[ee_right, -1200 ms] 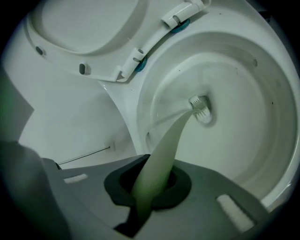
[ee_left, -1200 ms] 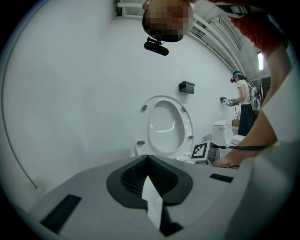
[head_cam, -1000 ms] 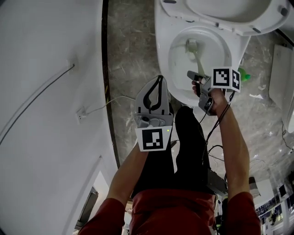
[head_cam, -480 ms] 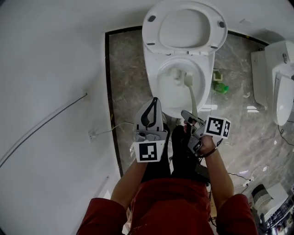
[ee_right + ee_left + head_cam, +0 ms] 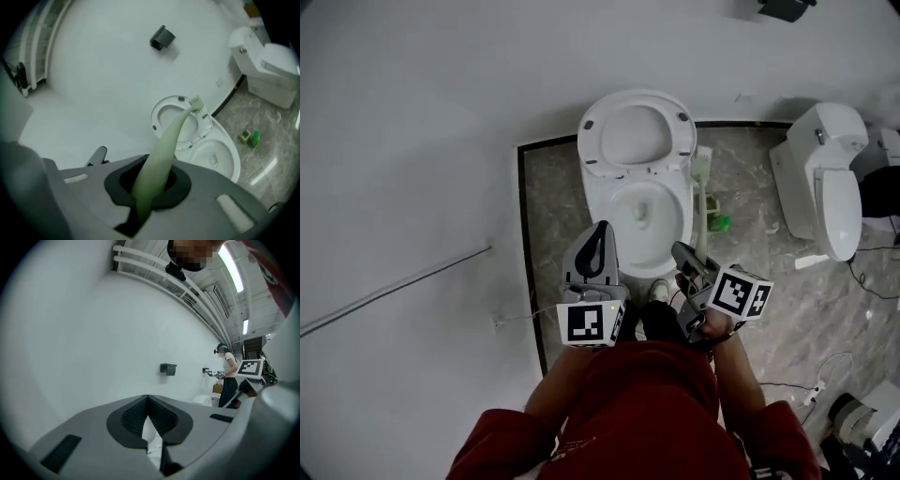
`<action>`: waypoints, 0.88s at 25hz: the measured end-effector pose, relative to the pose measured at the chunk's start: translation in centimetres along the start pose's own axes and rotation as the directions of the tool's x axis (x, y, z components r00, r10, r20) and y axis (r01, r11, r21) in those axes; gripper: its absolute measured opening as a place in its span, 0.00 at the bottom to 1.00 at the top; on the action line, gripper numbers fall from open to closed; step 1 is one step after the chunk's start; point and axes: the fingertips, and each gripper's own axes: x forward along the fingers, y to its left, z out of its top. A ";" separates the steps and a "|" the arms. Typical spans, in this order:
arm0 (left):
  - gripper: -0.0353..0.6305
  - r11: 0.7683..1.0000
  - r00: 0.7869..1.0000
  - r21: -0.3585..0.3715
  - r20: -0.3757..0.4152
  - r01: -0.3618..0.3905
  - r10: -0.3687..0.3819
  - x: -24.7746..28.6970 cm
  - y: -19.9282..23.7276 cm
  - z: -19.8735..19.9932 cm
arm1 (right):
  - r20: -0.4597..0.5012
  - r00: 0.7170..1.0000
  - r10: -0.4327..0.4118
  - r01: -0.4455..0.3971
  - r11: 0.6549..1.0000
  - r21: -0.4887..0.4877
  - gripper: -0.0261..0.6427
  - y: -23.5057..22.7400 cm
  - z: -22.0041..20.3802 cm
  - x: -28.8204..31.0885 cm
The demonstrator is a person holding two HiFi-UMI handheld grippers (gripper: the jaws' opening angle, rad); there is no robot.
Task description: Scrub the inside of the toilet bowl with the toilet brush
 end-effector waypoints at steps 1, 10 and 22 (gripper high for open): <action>0.06 1.000 1.000 -0.001 0.017 0.006 -0.006 0.2 -0.2 1.3 | 0.027 0.999 -0.017 0.019 0.997 -0.072 0.05 0.8 1.1 -0.4; 0.06 0.998 0.986 0.033 0.154 0.051 -0.055 0.2 -1.0 9.7 | 0.267 0.963 -0.042 0.187 0.817 -0.545 0.05 9.1 8.0 -3.0; 0.06 0.995 0.965 0.099 0.259 0.012 -0.038 -0.6 -0.7 14.2 | 0.527 0.850 0.017 0.423 0.574 -0.701 0.05 13.8 13.0 -5.7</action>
